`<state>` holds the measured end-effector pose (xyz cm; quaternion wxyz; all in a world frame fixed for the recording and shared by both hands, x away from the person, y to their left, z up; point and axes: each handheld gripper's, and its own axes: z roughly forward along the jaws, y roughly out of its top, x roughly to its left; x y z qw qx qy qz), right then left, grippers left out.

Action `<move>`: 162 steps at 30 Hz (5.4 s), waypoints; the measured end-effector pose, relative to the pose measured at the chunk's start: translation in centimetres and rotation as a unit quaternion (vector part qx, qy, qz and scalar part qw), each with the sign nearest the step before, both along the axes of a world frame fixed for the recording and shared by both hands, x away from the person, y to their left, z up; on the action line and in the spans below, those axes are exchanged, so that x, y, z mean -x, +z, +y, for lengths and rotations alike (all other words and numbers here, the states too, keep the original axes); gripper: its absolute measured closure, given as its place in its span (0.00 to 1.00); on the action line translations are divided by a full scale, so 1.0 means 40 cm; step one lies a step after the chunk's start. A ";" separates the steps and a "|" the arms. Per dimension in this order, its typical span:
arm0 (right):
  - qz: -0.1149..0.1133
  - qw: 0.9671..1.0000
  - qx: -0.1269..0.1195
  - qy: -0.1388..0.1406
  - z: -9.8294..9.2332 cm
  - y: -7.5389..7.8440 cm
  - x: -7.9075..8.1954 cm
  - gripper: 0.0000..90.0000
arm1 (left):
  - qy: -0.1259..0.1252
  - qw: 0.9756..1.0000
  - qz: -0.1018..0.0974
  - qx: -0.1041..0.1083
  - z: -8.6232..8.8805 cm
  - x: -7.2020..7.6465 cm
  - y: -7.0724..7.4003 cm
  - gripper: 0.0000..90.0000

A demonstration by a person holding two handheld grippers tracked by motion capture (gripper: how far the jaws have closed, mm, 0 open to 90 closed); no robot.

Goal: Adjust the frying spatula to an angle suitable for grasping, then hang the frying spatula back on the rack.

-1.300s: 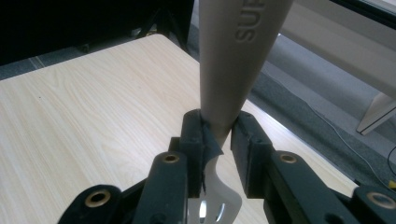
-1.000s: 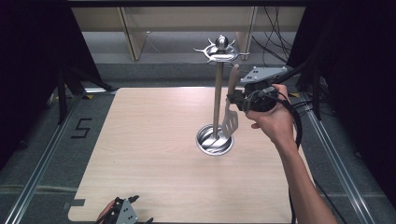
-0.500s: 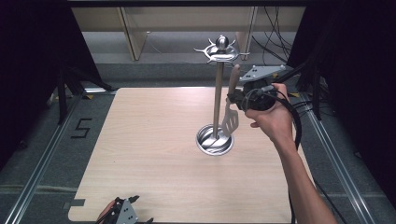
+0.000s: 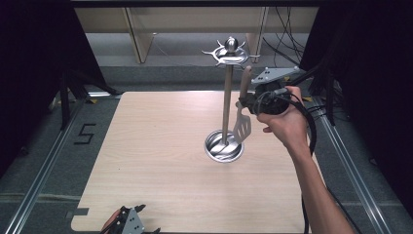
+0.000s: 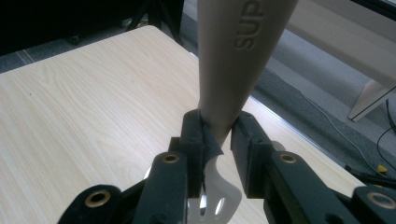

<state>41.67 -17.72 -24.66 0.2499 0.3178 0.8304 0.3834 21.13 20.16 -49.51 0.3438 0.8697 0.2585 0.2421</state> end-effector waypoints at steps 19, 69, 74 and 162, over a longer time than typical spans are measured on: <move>0.019 1.000 -0.005 -0.012 0.019 -0.009 -0.017 0.84 | 0.005 1.000 0.004 -0.004 0.000 0.004 0.001 0.21; -0.063 0.993 -0.104 0.001 -0.109 -0.128 0.113 0.52 | -0.001 1.000 0.014 -0.012 0.001 0.004 0.000 0.20; -0.049 0.991 -0.121 -0.010 -0.129 -0.171 0.125 0.52 | -0.003 1.000 0.015 -0.004 0.000 0.003 -0.003 0.21; 0.061 0.994 -0.090 -0.013 -0.235 -0.465 0.232 0.38 | -0.008 1.000 0.010 -0.005 -0.003 0.008 -0.003 0.20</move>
